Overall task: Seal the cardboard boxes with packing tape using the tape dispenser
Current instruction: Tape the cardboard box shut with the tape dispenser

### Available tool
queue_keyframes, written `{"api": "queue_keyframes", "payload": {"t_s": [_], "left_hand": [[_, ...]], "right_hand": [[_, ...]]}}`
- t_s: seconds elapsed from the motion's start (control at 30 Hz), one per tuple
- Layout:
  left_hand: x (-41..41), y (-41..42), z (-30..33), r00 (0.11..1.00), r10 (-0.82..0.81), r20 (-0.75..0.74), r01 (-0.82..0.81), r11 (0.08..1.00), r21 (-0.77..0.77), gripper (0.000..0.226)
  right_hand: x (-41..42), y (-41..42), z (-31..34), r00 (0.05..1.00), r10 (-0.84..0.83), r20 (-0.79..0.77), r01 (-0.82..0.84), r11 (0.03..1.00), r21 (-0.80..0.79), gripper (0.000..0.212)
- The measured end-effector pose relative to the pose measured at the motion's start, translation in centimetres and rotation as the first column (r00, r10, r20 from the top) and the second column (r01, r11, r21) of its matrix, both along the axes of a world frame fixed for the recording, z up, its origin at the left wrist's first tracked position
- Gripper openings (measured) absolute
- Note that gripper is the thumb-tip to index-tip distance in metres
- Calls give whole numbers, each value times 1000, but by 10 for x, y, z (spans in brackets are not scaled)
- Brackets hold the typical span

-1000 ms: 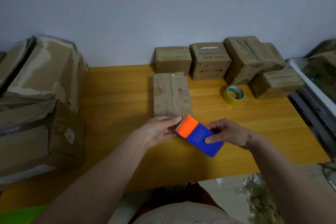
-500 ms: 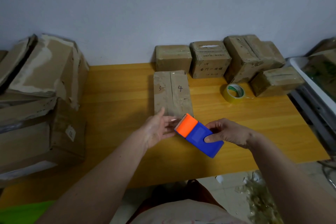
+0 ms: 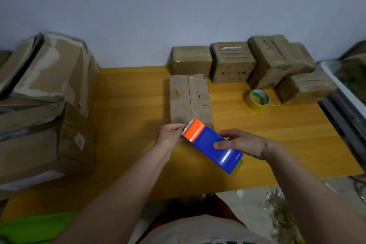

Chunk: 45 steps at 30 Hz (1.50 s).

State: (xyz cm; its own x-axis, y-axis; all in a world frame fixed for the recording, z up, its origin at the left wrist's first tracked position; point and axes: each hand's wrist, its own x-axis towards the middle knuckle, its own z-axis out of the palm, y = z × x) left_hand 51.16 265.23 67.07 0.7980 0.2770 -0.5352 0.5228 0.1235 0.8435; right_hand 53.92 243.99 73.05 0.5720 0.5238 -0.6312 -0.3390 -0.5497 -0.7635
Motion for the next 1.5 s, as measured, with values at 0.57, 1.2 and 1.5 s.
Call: {"api": "queue_keyframes", "payload": {"t_s": [0.57, 1.2, 1.5], "left_hand": [[11, 29, -1, 996, -13, -83, 2, 991, -133, 32], [1, 30, -16, 994, -12, 113, 4, 998, 66, 13], [1, 38, -24, 963, 17, 269, -106, 942, 319, 12]], "right_hand": [[-6, 17, -16, 999, -3, -39, 5, 998, 65, 44], [13, -4, 9, 997, 37, 69, -32, 997, -65, 38], [35, 23, 13, 968, 69, 241, -20, 980, -198, 25]]}}
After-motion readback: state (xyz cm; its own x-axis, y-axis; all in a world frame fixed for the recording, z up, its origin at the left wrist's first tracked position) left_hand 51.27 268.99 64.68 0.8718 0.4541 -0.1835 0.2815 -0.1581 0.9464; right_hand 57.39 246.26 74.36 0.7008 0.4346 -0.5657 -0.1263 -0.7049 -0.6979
